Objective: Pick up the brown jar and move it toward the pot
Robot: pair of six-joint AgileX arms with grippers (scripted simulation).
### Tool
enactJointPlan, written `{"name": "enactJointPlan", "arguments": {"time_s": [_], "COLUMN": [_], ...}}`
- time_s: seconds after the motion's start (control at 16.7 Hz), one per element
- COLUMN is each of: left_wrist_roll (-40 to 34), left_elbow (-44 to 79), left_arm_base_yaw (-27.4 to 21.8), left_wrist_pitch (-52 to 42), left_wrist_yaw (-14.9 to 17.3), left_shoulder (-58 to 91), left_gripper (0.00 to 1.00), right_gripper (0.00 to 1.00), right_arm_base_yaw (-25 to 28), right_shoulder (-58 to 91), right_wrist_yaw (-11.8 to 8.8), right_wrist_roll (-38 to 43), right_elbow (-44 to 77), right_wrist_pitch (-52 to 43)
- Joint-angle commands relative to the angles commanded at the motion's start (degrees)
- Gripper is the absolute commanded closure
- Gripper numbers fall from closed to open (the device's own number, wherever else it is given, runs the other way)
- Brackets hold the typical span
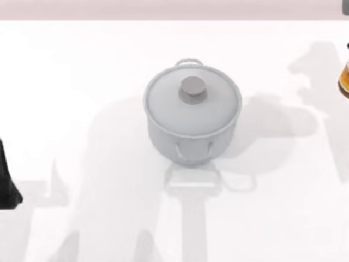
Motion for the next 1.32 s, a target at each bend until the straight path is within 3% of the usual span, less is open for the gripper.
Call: {"name": "enactJointPlan", "arguments": {"time_s": [0.48,0.66,0.84,1.32], "left_wrist_roll": [0.0,0.0,0.0,0.0], "left_elbow": [0.0,0.0,0.0,0.0], "left_arm_base_yaw": [0.0,0.0,0.0,0.0], "left_wrist_pitch": [0.0,0.0,0.0,0.0], "left_wrist_yaw": [0.0,0.0,0.0,0.0], "left_shoulder": [0.0,0.0,0.0,0.0], "left_gripper": [0.0,0.0,0.0,0.0], "right_gripper": [1.0,1.0,1.0,1.0], "right_arm_base_yaw": [-0.1,1.4,4.5,15.6], "right_shoulder": [-3.3,-3.2,-3.1,-4.0], "right_wrist_yaw": [-0.1,0.8,2.6,8.9], "right_wrist_roll": [0.1,4.0,13.3,49.6], "right_elbow": [-3.2,-4.1,-6.0,-14.0], "right_wrist_pitch": [-0.4,0.5,2.6,10.9]}}
